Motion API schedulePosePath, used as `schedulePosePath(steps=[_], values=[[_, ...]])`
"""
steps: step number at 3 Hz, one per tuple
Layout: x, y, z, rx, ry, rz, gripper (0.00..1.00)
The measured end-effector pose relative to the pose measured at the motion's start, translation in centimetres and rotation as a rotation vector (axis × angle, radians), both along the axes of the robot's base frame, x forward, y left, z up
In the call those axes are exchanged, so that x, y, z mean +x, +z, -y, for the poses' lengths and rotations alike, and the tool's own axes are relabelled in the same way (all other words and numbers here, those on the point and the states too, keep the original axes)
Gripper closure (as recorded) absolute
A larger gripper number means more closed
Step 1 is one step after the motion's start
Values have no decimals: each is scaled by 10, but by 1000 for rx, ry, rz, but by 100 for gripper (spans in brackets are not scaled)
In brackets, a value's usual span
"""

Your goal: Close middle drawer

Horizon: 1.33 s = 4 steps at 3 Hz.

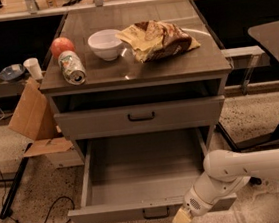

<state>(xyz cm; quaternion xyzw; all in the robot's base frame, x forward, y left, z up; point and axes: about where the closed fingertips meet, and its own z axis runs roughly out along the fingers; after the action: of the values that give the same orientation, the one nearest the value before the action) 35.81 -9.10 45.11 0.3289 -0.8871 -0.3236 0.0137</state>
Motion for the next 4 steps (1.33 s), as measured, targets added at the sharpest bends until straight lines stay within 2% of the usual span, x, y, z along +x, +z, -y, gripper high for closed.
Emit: schedulePosePath(steps=[1, 2, 3, 4], values=[[8, -20, -4, -45, -28, -8, 98], [12, -31, -2, -67, -62, -7, 86], [16, -32, -3, -76, -85, 12, 67], [24, -27, -10, -75, -87, 42, 44]])
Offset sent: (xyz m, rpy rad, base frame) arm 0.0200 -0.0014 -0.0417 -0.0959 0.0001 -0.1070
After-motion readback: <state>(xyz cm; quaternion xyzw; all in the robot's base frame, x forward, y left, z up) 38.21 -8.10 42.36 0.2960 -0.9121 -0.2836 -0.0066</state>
